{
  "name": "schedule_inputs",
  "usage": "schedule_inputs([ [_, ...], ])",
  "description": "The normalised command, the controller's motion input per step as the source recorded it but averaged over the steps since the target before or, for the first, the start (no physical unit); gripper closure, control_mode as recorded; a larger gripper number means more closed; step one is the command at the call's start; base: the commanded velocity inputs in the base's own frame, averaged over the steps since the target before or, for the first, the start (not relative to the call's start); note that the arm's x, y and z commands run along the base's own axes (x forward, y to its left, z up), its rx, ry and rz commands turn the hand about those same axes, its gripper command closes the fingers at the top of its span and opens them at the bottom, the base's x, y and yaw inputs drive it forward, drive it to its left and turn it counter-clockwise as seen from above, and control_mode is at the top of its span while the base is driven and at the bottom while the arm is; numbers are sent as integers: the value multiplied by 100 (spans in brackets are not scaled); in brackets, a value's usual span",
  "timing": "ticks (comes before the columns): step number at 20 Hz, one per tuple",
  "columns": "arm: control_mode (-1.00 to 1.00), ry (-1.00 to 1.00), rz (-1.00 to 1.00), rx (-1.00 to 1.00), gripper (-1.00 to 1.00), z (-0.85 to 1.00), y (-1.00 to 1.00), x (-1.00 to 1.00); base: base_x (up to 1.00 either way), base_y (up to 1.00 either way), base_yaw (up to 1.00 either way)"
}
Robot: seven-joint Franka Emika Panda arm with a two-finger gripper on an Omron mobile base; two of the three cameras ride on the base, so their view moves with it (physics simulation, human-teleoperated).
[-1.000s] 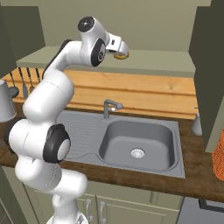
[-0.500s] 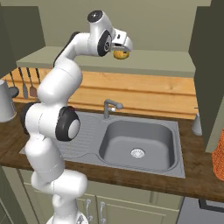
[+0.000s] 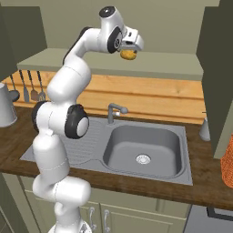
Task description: Open the cabinet, pick up the bread from the cabinet and place it in the basket. Then move the basket to the dining counter.
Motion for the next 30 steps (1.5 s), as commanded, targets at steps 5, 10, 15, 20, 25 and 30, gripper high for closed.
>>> schedule_inputs([
  [5, -100, -5, 0, 0, -100, -46, -9, 0, 0, 0, 0],
  [10, -100, -10, 0, -1, -100, -55, -17, 0, 0, 0, 0],
  [15, -100, -14, 0, 0, -100, -36, -2, 0, 0, 0, 0],
  [20, -100, -5, 0, 5, 100, -26, 0, 0, 0, 0, 0],
  [25, -100, -10, 0, 1, 100, -9, 12, -8, 0, 0, 0],
  [30, -100, -19, -7, -2, 100, -7, 16, -58, 0, 0, 0],
])
